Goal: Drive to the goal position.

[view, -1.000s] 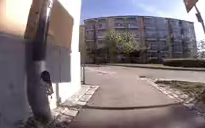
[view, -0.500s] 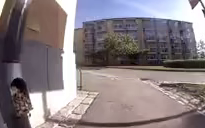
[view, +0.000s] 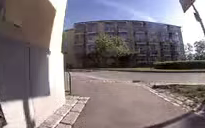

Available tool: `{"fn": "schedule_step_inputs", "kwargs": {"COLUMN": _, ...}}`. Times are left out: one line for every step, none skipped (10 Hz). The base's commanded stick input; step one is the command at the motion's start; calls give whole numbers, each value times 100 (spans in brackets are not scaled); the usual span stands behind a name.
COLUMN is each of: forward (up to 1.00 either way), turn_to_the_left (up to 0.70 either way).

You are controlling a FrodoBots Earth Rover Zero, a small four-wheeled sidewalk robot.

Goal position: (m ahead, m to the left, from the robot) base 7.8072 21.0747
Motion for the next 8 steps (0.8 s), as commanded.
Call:
{"fn": "schedule_step_inputs", "kwargs": {"forward": 85, "turn_to_the_left": 0}}
{"fn": "schedule_step_inputs", "kwargs": {"forward": 85, "turn_to_the_left": 0}}
{"fn": "schedule_step_inputs", "kwargs": {"forward": 85, "turn_to_the_left": 0}}
{"fn": "schedule_step_inputs", "kwargs": {"forward": 85, "turn_to_the_left": 0}}
{"fn": "schedule_step_inputs", "kwargs": {"forward": 85, "turn_to_the_left": 0}}
{"fn": "schedule_step_inputs", "kwargs": {"forward": 85, "turn_to_the_left": 0}}
{"fn": "schedule_step_inputs", "kwargs": {"forward": 85, "turn_to_the_left": 0}}
{"fn": "schedule_step_inputs", "kwargs": {"forward": 85, "turn_to_the_left": 0}}
